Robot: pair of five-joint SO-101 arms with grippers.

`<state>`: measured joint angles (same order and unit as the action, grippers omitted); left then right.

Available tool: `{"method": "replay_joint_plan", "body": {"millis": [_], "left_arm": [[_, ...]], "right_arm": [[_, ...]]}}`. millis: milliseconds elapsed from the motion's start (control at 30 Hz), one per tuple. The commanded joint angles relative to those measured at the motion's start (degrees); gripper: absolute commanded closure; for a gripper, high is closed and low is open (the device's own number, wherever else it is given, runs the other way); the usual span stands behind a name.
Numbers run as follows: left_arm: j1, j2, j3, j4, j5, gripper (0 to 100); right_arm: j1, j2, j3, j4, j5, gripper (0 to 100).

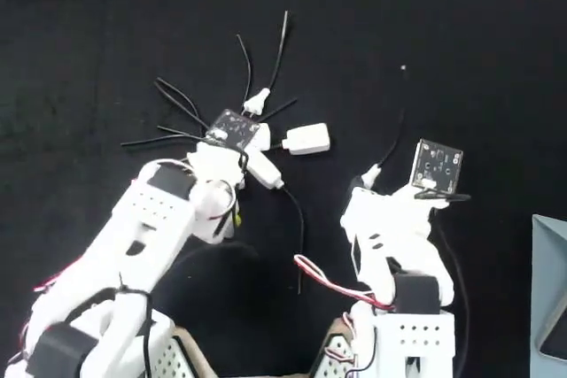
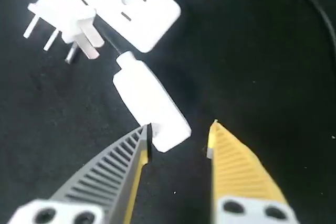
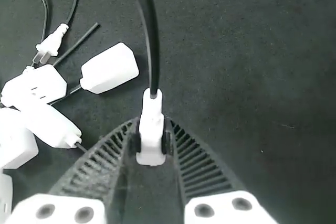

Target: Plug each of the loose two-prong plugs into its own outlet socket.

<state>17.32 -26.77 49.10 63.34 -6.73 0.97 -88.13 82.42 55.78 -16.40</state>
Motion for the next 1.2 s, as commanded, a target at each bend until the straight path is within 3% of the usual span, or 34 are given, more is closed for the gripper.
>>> {"method": "replay_joint_plan", "body": {"millis": [0, 100, 367, 500, 767, 900, 1167], "left_arm": [[-2.9, 1.5, -2.7, -1.0, 0.3, 85], [-8.9, 2.0, -2.7, -1.3, -0.6, 85], [-21.8, 1.5, 1.0, -4.3, -11.0, 86], [-22.3, 1.4, -1.8, -1.0, -11.8, 85], [-17.0, 1.4, -13.7, 11.4, -11.4, 85], [-17.3, 2.1, -11.9, 7.6, -11.4, 86], [-14.9, 2.1, 2.4, -9.5, -11.4, 86]], "right_arm": [[0.4, -0.6, 0.0, -0.9, -0.4, 98.7], [0.4, -0.6, 0.0, -0.9, -0.4, 98.7], [0.4, -0.6, 0.0, -0.8, -0.4, 98.7], [0.4, -0.6, 0.0, -0.8, -0.4, 98.7], [0.4, -0.6, 0.4, -1.0, -0.3, 98.7], [0.4, -0.6, 0.4, -1.0, -0.3, 98.7], [0.4, -0.6, 0.4, -1.0, -0.3, 98.7]]}}
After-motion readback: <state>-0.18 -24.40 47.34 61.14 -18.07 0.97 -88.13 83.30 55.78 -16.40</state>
